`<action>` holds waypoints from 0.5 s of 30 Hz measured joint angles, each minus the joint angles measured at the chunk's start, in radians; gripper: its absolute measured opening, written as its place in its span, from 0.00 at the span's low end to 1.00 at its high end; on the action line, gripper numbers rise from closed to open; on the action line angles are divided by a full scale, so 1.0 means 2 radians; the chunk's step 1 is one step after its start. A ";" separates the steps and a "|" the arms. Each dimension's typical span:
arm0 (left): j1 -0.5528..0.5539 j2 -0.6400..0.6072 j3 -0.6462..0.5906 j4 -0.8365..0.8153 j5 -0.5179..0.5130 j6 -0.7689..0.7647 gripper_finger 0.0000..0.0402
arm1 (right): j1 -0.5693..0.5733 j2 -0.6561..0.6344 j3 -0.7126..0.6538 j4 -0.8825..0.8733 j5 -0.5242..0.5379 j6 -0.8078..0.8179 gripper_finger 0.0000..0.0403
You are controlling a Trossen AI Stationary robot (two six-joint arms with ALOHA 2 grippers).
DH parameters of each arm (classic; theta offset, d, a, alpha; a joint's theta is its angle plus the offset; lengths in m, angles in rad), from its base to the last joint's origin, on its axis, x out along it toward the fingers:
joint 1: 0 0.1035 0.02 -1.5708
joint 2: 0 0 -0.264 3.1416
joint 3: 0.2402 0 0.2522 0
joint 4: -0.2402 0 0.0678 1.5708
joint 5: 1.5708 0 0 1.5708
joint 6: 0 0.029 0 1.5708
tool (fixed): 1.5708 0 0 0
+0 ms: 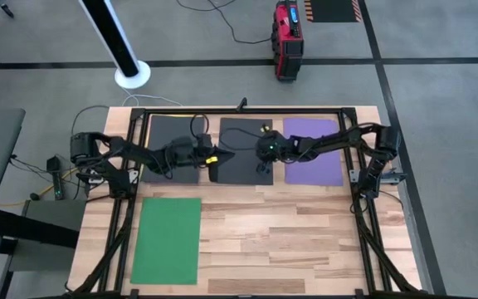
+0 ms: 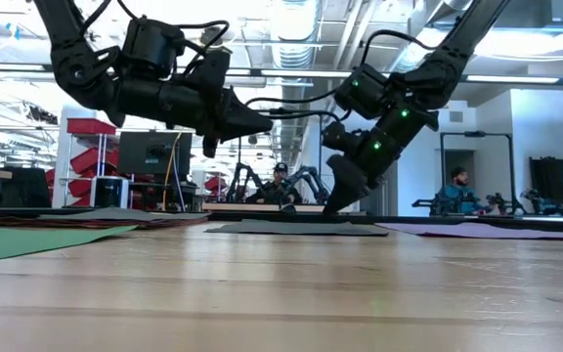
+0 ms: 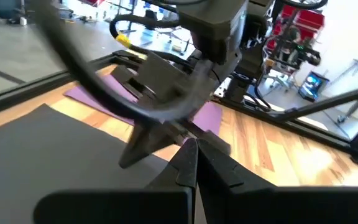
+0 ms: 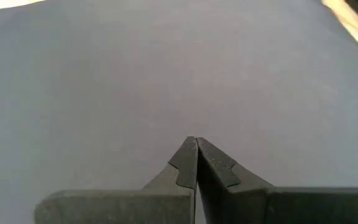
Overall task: Organize paper
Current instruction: Stack the left black paper on the other black paper
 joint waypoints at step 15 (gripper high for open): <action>0.036 -0.030 -0.041 -0.007 0.030 -0.008 0.00 | 0.047 -0.001 0.001 0.034 -0.035 -0.016 0.00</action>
